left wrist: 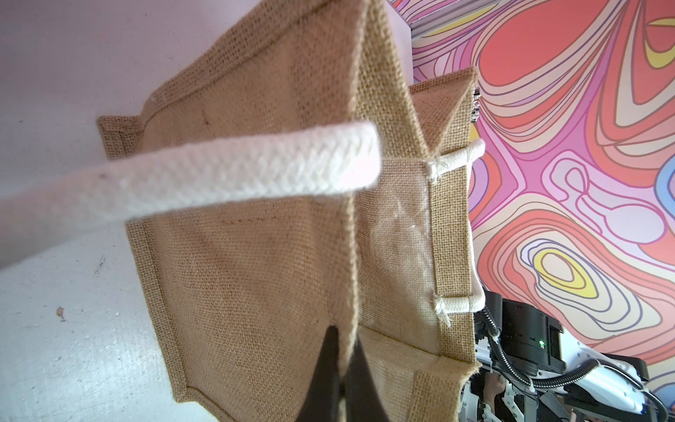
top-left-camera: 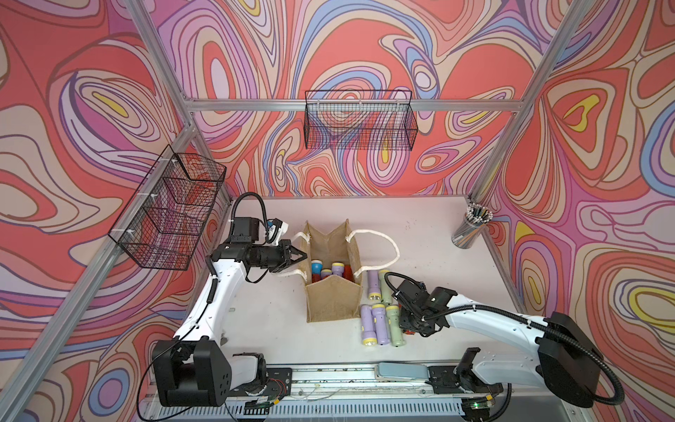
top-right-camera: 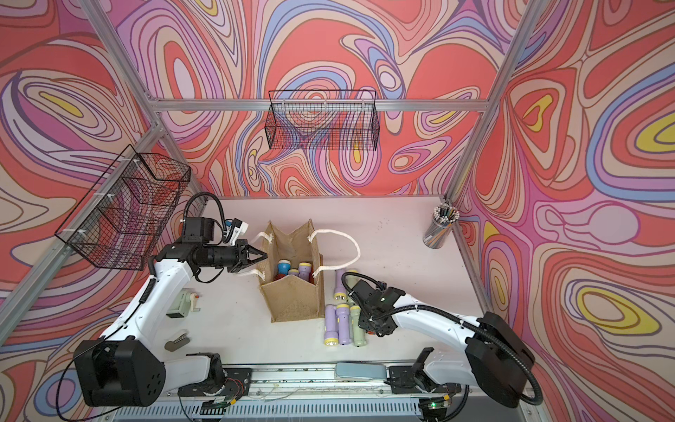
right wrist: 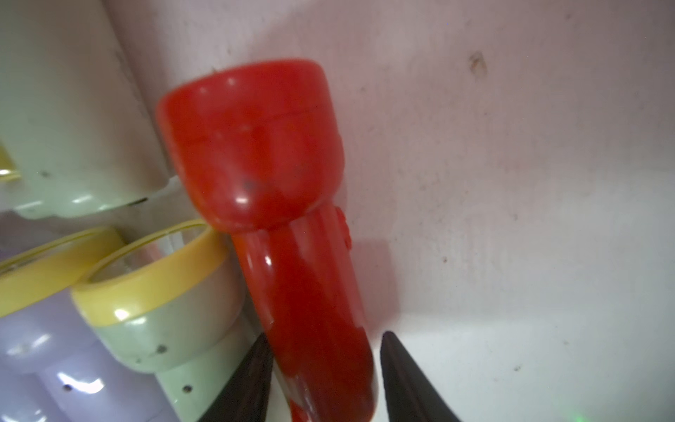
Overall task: Put the flashlights into the tote bags
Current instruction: Pick up the flashlight from the center of the board.
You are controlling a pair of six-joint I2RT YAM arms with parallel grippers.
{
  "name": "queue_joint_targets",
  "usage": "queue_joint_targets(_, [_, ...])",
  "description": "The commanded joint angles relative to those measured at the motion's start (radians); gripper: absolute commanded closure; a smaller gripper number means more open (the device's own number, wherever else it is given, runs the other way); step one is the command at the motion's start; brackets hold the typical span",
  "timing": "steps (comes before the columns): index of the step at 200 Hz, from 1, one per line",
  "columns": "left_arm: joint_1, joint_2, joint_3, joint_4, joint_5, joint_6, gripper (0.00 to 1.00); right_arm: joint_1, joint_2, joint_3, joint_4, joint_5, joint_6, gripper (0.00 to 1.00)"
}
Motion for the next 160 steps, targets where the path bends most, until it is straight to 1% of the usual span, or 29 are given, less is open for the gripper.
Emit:
queue_joint_targets(1, [0.000, 0.004, -0.007, 0.022, 0.007, 0.000, 0.97, -0.008, 0.025, -0.002, -0.033, 0.039, 0.038, 0.52])
queue_joint_targets(47, [-0.001, 0.011, -0.005, 0.026, 0.009, -0.004, 0.97, -0.038, 0.038, -0.031, 0.008, 0.046, 0.027, 0.54])
queue_joint_targets(76, [-0.001, 0.013, -0.005, 0.027, 0.007, -0.006, 0.97, -0.046, 0.063, -0.051, 0.048, 0.025, 0.027, 0.55])
queue_joint_targets(91, [-0.001, 0.014, -0.004, 0.026, 0.008, -0.005, 0.97, -0.050, 0.086, -0.048, 0.056, 0.016, 0.026, 0.58])
queue_joint_targets(111, [0.000, 0.013, 0.000, 0.023, 0.006, -0.003, 0.97, -0.050, 0.110, -0.028, 0.042, 0.024, 0.021, 0.66])
queue_joint_targets(121, [0.000, 0.013, 0.001, 0.022, 0.007, -0.002, 0.97, -0.050, 0.111, -0.013, 0.024, 0.033, 0.019, 0.71])
queue_joint_targets(137, [-0.001, 0.012, 0.002, 0.019, 0.006, 0.000, 0.97, -0.051, 0.098, 0.025, -0.031, 0.064, 0.023, 0.76])
queue_joint_targets(160, [0.000, 0.010, 0.004, 0.018, 0.007, 0.001, 0.97, -0.051, 0.065, 0.127, -0.181, 0.172, 0.038, 0.77])
